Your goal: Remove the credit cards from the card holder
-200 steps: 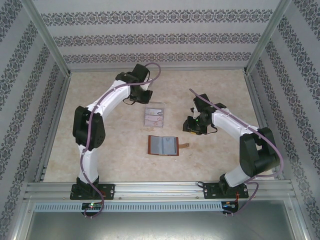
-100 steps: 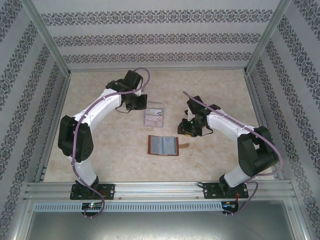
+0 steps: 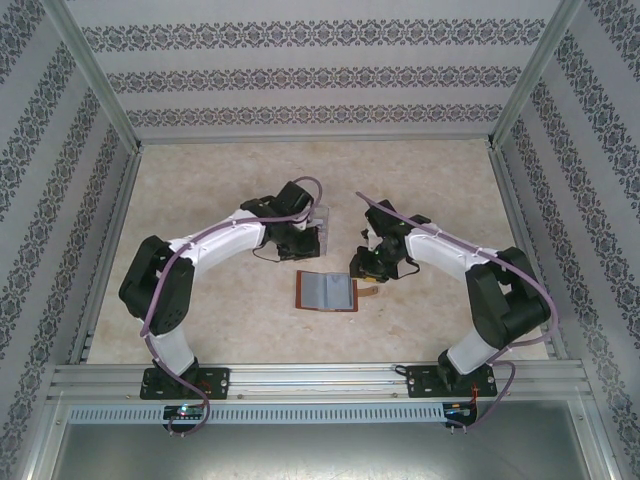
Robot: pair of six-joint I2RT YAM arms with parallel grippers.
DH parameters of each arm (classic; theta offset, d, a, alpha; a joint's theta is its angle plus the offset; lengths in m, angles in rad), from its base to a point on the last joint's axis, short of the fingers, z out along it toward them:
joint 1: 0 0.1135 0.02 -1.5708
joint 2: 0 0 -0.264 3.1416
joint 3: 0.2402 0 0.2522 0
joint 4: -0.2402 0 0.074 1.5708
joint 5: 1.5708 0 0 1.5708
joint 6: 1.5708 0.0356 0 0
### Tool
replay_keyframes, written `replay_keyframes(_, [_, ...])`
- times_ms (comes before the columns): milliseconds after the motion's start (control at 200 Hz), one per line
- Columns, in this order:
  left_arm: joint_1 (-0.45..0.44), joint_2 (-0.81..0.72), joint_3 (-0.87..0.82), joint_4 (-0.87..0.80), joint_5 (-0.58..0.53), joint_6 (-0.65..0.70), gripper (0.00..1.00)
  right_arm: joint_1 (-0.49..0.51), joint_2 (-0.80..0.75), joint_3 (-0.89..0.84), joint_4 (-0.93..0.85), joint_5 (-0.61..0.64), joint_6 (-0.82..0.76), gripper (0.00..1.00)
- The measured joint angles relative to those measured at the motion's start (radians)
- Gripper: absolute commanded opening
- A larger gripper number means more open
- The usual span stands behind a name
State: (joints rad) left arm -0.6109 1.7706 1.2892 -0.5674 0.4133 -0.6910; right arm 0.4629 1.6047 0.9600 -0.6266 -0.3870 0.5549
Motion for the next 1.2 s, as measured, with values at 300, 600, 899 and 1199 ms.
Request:
replay_keyframes(300, [-0.06,0.003,-0.048,0.09,0.036,-0.1,0.07,0.005,0.029,-0.028,0.007,0.002,0.0,0.33])
replay_keyframes(600, [-0.09,0.047,-0.048,0.11,0.058,-0.134,0.06,0.005,0.054,-0.04,0.01,0.01,-0.002,0.32])
replay_keyframes(899, [-0.121,0.105,-0.039,0.142,0.107,-0.166,0.06,0.005,0.071,-0.048,0.018,0.027,-0.005,0.29])
replay_keyframes(1199, [-0.145,0.16,-0.006,0.169,0.158,-0.185,0.11,0.005,0.072,-0.049,0.017,0.031,-0.005,0.28])
